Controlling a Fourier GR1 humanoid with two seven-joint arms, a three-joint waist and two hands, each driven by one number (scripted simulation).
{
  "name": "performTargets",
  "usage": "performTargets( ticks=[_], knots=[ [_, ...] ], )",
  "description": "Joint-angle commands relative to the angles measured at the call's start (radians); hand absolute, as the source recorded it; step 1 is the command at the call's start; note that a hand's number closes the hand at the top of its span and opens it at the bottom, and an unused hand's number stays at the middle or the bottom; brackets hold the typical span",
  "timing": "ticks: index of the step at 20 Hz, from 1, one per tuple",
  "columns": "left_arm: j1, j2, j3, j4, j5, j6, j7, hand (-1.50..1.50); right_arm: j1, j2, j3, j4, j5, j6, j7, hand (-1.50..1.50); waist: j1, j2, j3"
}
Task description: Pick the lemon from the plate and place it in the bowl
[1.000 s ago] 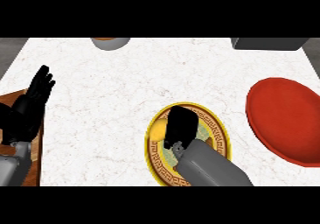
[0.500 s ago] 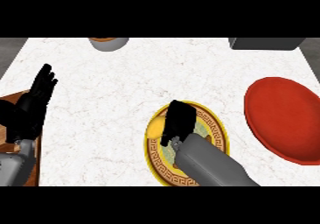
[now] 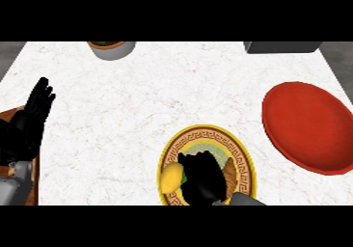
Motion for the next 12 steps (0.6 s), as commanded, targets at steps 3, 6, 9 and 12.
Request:
performTargets(
  ticks=[3,6,9,12],
  knots=[
    [0.044,0.013,0.027,0.018,-0.001,-0.002,-0.024,0.0,0.072,-0.371,0.001,-0.416,0.012,-0.031,-0.172,1.5,-0.041,-0.006,-0.002],
    [0.049,0.026,0.052,0.015,0.011,0.0,-0.006,0.0,0.099,-0.491,-0.093,-0.616,0.033,-0.1,-0.145,1.5,-0.06,-0.011,-0.001],
    [0.052,0.012,0.045,-0.012,0.005,0.01,-0.011,0.0,0.152,-0.593,-0.231,-0.782,-0.034,-0.172,-0.14,1.5,-0.059,-0.006,0.001],
    [0.066,0.002,0.044,-0.019,0.018,-0.011,-0.028,0.0,0.224,-0.701,-0.354,-0.953,-0.179,-0.174,-0.134,1.5,-0.039,0.003,0.0]
  ],
)
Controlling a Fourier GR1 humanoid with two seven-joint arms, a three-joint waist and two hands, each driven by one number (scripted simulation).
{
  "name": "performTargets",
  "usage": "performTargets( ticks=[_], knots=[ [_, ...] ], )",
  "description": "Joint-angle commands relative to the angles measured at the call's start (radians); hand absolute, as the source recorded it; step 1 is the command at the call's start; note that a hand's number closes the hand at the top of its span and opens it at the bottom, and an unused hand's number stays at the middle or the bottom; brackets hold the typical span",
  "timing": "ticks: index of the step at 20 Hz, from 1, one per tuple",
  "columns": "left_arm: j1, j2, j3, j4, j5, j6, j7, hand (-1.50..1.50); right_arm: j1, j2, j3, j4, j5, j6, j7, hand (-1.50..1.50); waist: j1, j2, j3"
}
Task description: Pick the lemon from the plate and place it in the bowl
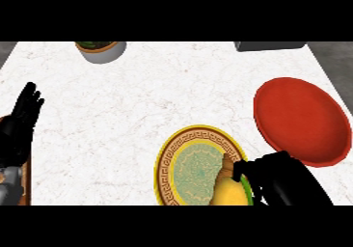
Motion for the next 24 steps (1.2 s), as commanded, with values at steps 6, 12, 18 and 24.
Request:
performTargets(
  ticks=[6,12,18,24],
  knots=[
    [0.015,0.0,-0.002,-0.105,-0.008,-0.007,0.04,0.0,0.239,-0.311,-0.454,-0.175,-0.365,-0.093,-0.126,1.5,0.051,0.015,0.002],
    [-0.06,-0.016,-0.013,-0.058,-0.018,-0.031,0.083,0.0,0.28,-0.283,-0.653,0.022,-0.673,0.003,-0.396,1.5,0.062,0.019,0.002],
    [-0.118,-0.082,-0.021,0.046,-0.056,-0.03,0.01,0.0,0.109,-0.169,-0.674,0.422,-0.69,0.146,-0.607,1.5,0.086,0.027,0.0],
    [-0.041,-0.046,0.004,-0.071,-0.051,-0.081,0.055,0.0,-0.059,0.008,-0.615,0.714,-0.549,0.173,-0.708,1.5,0.096,0.023,0.0]
  ],
)
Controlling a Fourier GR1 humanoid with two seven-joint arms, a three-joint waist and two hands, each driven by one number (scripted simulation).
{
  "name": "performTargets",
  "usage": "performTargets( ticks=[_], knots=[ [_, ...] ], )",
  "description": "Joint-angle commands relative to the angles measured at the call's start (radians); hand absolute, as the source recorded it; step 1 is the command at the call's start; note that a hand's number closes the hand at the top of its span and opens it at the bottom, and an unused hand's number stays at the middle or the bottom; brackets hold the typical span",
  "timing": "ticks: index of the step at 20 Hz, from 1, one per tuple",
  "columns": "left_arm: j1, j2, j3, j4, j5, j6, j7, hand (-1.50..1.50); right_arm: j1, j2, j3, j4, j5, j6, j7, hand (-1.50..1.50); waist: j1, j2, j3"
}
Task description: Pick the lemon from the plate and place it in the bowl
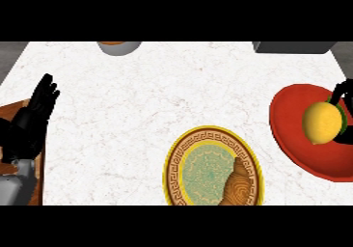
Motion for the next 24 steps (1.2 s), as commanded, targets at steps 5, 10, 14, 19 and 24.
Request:
performTargets(
  ticks=[5,10,14,19,24],
  knots=[
    [-0.019,-0.009,0.012,0.013,-0.013,-0.026,-0.007,0.0,-0.117,-0.017,0.092,0.32,0.251,0.066,-0.031,1.5,0.019,0.009,-0.003],
    [-0.01,-0.034,0.01,0.028,-0.035,-0.025,-0.014,0.0,-0.281,0.159,0.063,0.655,0.195,0.181,-0.097,-1.5,0.014,0.004,0.0],
    [-0.023,-0.044,-0.004,-0.001,-0.064,-0.009,0.025,0.0,-0.339,0.18,0.053,0.808,0.205,0.263,-0.309,-1.5,0.012,0.003,0.001],
    [-0.015,-0.025,0.026,-0.001,-0.042,-0.026,0.016,0.0,-0.347,0.221,-0.133,0.854,-0.057,0.411,-0.372,-1.5,0.0,0.003,0.002],
    [0.025,-0.015,0.041,-0.019,-0.026,-0.047,-0.003,0.0,-0.392,0.199,-0.331,0.953,-0.294,0.578,-0.33,-1.5,0.001,-0.002,0.001]
  ],
)
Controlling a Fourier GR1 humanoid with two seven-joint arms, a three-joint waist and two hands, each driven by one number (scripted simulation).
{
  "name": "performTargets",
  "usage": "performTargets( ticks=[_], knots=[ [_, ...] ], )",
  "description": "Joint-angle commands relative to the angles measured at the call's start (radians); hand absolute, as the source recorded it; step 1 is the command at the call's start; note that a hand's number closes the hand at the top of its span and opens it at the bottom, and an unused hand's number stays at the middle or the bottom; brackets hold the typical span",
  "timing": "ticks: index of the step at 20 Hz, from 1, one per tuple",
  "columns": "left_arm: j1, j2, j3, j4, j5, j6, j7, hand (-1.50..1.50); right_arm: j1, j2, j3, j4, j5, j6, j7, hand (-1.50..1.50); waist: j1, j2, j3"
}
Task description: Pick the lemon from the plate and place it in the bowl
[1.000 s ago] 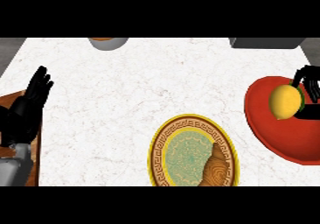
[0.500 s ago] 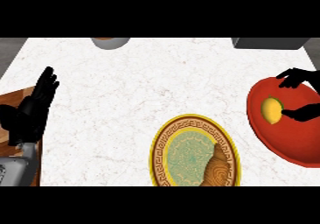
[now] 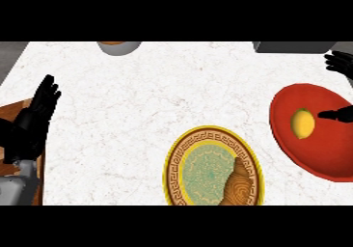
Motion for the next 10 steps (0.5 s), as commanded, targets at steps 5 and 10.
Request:
performTargets(
  ticks=[5,10],
  knots=[
    [0.024,0.001,0.005,-0.031,0.013,-0.032,-0.001,0.0,-0.065,-0.165,-0.191,0.316,-0.162,0.306,-0.054,-1.5,0.027,0.011,0.002],
    [0.008,-0.015,0.005,0.02,-0.016,-0.017,-0.041,0.0,0.006,-0.291,-0.202,0.389,-0.146,0.471,-0.148,-1.5,0.015,0.016,0.004]
  ],
)
